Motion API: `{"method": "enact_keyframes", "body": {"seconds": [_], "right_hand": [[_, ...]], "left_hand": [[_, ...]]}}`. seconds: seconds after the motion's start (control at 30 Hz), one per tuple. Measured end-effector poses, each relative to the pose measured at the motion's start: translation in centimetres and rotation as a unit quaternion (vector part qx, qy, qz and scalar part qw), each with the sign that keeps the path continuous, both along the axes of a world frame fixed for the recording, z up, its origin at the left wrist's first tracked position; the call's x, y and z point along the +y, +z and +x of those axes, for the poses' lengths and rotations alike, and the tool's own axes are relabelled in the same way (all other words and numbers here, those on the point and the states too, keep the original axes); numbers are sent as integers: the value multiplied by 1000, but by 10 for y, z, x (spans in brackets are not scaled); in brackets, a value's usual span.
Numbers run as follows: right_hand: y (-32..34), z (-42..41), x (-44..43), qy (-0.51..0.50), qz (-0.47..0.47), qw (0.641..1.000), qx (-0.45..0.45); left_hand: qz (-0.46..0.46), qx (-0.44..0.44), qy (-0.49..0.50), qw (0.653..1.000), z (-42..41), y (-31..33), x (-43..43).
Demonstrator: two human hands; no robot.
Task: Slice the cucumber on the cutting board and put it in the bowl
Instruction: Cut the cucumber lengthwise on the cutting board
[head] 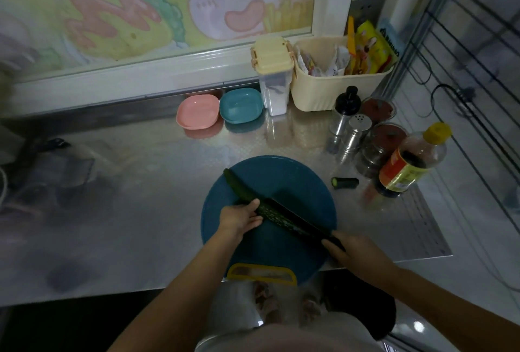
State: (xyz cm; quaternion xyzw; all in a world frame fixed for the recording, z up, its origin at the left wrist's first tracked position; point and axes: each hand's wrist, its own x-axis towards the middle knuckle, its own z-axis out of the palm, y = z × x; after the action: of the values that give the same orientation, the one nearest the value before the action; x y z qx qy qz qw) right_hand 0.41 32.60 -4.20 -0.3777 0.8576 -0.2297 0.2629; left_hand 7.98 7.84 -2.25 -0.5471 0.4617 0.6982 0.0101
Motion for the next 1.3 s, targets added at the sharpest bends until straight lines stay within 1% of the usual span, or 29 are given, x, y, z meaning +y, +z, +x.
{"method": "enact_keyframes", "body": {"seconds": [0.07,0.13,0.17,0.2,0.27,0.33,0.37,0.43,0.47,0.5,0.57,0.7,0.73,0.77,0.8,0.87,1.0,1.07,1.13,1.2,1.3], "right_hand": [[6,-4,-5,22,-10,1000,-4],[5,-8,-8,20,7,1000,-6],[5,-9,-10,44,-3,999,25],[1,-12,-10,88,-7,990,112],[-4,-10,-9,134,20,979,149],[-15,-10,-9,126,47,981,141],[-20,-11,-10,112,41,982,147],[-13,-3,-14,125,76,971,189],[-10,0,-16,149,75,965,202],[-9,1,-16,136,56,968,204],[-8,10,-18,81,104,981,145],[-11,23,-22,43,108,986,117],[-11,24,-24,45,106,987,109],[-7,24,-26,56,123,985,109],[-6,22,-27,70,132,982,120],[-3,18,-30,87,121,979,140],[2,22,-41,-6,109,991,71],[-3,25,-46,-2,108,989,99],[-5,24,-48,-22,110,988,103],[-4,25,-48,-7,110,987,117],[0,25,-50,-2,105,989,106]], "left_hand": [[2,-1,7,1000,4,-3,2],[3,0,7,1000,6,-3,1],[7,-1,3,1000,8,-3,0],[14,-3,-6,1000,9,-3,-3],[42,-3,-42,998,11,-2,-8],[69,0,-78,995,12,0,-13],[81,2,-88,993,13,0,-16],[101,4,-100,990,15,-1,-22],[107,6,-106,989,16,-2,-24],[109,6,-115,987,17,-3,-26],[96,-2,-157,983,18,-3,-29],[20,-26,-293,955,9,5,-33],[4,-27,-318,948,5,6,-32],[-11,-30,-336,941,1,6,-31],[-22,-33,-350,936,-2,6,-30],[-31,-35,-362,931,-6,3,-28],[-20,-24,-364,931,-4,0,-29],[-18,-18,-366,930,-3,-1,-30],[-20,-14,-370,929,-3,-3,-31],[-19,-12,-372,928,-2,-4,-32],[-21,-6,-370,929,-2,-5,-33]]}}
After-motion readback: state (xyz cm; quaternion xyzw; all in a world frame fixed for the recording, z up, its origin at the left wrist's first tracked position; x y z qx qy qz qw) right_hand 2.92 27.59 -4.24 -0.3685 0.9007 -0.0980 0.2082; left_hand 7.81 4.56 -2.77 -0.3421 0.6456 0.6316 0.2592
